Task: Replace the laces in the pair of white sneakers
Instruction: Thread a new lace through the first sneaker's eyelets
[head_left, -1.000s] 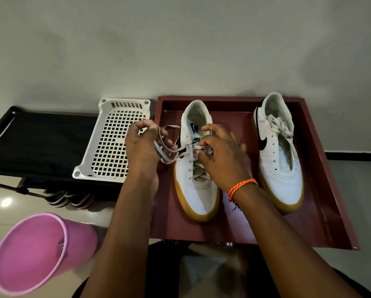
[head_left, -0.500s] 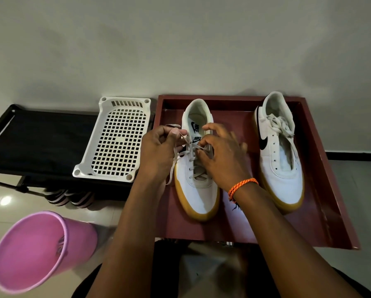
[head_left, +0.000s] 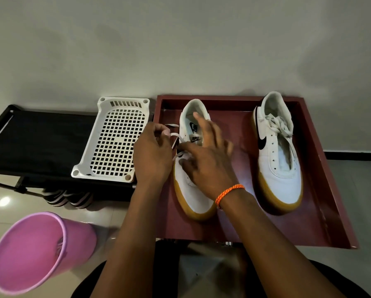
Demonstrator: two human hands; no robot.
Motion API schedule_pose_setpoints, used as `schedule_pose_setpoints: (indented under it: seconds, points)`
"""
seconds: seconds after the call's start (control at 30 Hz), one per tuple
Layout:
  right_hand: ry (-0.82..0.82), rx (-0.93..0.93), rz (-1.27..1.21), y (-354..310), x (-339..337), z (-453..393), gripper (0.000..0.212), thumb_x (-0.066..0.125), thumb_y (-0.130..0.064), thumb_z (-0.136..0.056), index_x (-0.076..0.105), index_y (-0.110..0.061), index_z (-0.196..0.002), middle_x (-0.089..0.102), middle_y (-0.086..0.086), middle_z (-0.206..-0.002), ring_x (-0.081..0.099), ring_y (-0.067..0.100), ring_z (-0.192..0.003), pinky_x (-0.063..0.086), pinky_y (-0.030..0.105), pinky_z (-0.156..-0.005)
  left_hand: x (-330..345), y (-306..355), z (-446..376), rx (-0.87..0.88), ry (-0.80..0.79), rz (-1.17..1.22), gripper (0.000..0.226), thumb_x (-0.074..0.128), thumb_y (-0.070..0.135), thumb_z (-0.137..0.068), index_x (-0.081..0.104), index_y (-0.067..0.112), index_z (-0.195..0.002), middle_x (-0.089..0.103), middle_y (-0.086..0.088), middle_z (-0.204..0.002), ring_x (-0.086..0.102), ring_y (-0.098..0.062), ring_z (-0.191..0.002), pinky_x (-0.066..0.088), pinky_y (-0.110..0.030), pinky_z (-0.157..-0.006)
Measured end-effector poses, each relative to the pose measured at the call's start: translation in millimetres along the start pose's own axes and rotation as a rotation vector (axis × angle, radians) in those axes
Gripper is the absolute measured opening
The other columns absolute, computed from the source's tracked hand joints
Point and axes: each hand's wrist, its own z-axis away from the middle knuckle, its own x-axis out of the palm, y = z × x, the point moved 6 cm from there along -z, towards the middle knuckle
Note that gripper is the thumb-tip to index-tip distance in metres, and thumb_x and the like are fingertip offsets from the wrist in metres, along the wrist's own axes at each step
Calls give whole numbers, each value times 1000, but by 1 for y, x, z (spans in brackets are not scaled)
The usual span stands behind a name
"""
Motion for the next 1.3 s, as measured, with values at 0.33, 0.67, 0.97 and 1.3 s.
schedule_pose_setpoints:
  seconds: [0.33, 0.67, 0.97, 1.3]
  points:
    - [345, -110, 7, -7, -21, 1, 15, 66, -14, -95, 75, -22, -105, 60, -1, -103, 58, 24, -95, 34, 39, -81, 12, 25, 9, 207, -178, 314, 27, 46, 2, -106, 70, 10, -114, 75, -2, -107, 70, -19, -105, 56, -34, -90]
    - [737, 244, -843, 63, -65, -2, 17, 70, -23, -101, 81, -10, -100, 76, 3, -88, 72, 17, -86, 56, 34, -81, 9, 33, 14, -17, -281, 740, 26, 46, 15, -114, 68, 6, -122, 64, -17, -79, 62, -27, -74, 51, -38, -70]
    - [744, 386, -1115, 78, -65, -5, 12, 73, -13, -98, 80, -3, -97, 64, 1, -67, 49, 13, -56, 45, 23, -57, -26, -1, 4, -220, 204, 293, 36, 53, 28, -105, 77, 21, -79, 49, 10, -47, 47, -19, -39, 56, -40, -48]
    - [74, 88, -1024, 29, -25, -15, 14, 70, -2, -97, 81, -7, -106, 80, 5, -93, 76, 15, -85, 59, 28, -76, 30, 42, 24, 226, -289, 452, 28, 45, 4, -112, 69, 9, -124, 74, -4, -117, 72, -20, -111, 59, -36, -93]
